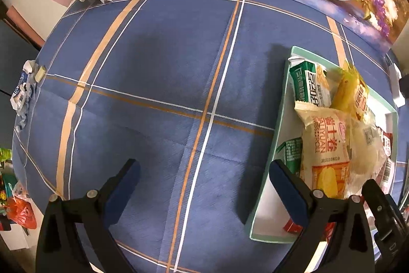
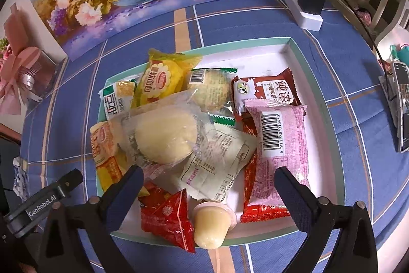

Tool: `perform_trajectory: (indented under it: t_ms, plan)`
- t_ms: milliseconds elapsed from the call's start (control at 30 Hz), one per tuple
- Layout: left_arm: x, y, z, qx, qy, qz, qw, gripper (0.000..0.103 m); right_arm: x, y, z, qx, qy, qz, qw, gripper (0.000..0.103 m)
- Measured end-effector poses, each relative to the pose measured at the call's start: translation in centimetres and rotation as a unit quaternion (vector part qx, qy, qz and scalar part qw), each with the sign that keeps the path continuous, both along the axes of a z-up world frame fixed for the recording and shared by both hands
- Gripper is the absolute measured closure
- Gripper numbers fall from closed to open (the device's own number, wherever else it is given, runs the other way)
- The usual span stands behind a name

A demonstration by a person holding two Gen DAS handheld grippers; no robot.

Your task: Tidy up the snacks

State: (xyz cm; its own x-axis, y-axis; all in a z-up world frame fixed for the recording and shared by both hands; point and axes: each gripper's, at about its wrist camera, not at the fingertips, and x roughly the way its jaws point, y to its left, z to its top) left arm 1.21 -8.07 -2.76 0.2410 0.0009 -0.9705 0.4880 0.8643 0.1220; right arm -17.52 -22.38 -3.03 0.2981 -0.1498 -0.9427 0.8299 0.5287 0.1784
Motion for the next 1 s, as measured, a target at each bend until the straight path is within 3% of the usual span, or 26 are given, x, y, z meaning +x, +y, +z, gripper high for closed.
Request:
perform_trajectory:
  t_ms: [400, 1000]
  plan:
    - [-2.5, 3.9, 1.2, 0.012, -0.011, -0.01, 0.9998, 0.003, -1.0, 3.7, 1.4, -0.008, -0.002, 0.011, 1.0, 0.0]
    - [-6.0, 8.1, 3.2, -0.013, -0.044, -0.033, 0.9984, 0.003, -4.4, 8.2, 3.0, -0.023, -0.032, 0.006, 0.999, 0.0]
